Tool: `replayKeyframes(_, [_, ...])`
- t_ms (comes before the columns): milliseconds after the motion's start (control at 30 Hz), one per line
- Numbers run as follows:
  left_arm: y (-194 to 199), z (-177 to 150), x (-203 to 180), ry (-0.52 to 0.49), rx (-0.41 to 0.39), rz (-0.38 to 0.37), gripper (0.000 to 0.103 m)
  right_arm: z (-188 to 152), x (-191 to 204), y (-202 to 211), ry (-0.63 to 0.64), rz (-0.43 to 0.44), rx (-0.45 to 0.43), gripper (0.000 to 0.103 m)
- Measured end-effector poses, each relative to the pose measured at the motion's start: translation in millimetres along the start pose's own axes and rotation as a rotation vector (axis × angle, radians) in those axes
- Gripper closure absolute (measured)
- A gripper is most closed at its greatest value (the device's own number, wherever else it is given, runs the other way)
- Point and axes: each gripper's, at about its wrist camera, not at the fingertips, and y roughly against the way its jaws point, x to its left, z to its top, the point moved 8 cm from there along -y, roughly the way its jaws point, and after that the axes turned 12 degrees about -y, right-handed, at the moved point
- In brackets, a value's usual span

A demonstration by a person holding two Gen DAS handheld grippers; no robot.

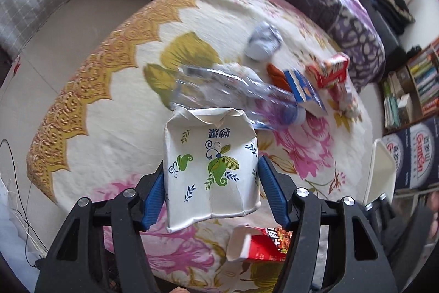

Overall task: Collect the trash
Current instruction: 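Grasp the white paper cup with the left gripper while the right grasps the red snack cup, then carry both cups over the white bin and release them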

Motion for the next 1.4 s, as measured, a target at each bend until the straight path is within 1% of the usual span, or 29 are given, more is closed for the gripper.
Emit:
replayKeyframes(133, [7,-1,19,0.052,-0.019,0.002,0.040,-8,30,-20,0.110,-0.001,0.051,0.007])
replayKeyframes(233, [9,-4,28,0.059,-0.019,0.004,0.040,-10,42,-34,0.155,-0.008,0.079,0.011])
replayKeyframes(267, [9,-6,31,0.059,-0.016,0.008,0.040,-10,44,-37,0.160,-0.008,0.090,0.016])
replayKeyframes(300, [9,-7,33,0.059,-0.014,0.010,0.040,-9,45,-40,0.162,-0.008,0.100,0.024])
replayKeyframes(367, [9,-8,37,0.064,-0.014,0.010,0.040,-8,46,-47,0.154,-0.005,0.118,0.038])
replayKeyframes(400, [9,-8,38,0.067,-0.015,0.010,0.040,-6,47,-47,0.133,0.023,0.118,0.045])
replayKeyframes(467, [10,-6,41,0.078,-0.021,0.006,0.040,2,44,-46,0.107,0.044,0.106,0.052])
replayKeyframes(600, [13,0,37,0.085,-0.046,-0.009,0.040,20,29,-35,0.029,0.025,0.034,0.055])
replayKeyframes(700, [19,7,27,0.075,-0.080,-0.015,0.040,34,14,-18,-0.044,0.007,-0.045,0.055])
replayKeyframes(733, [21,9,23,0.069,-0.097,-0.017,0.040,41,6,-10,-0.082,-0.002,-0.082,0.055])
replayKeyframes(833, [28,17,11,0.056,-0.150,-0.013,0.040,51,-15,8,-0.167,-0.039,-0.155,0.055])
replayKeyframes(900, [35,22,3,0.043,-0.194,-0.001,0.040,53,-28,18,-0.223,-0.064,-0.201,0.055])
replayKeyframes(1000, [44,29,-10,0.005,-0.268,0.053,0.039,58,-57,40,-0.322,-0.115,-0.279,0.055])
replayKeyframes(1167, [63,41,-32,-0.031,-0.373,0.139,0.039,64,-95,61,-0.471,-0.188,-0.367,0.055])
replayKeyframes(1400, [76,54,-70,-0.082,-0.472,0.255,0.039,57,-135,84,-0.653,-0.297,-0.454,0.054])
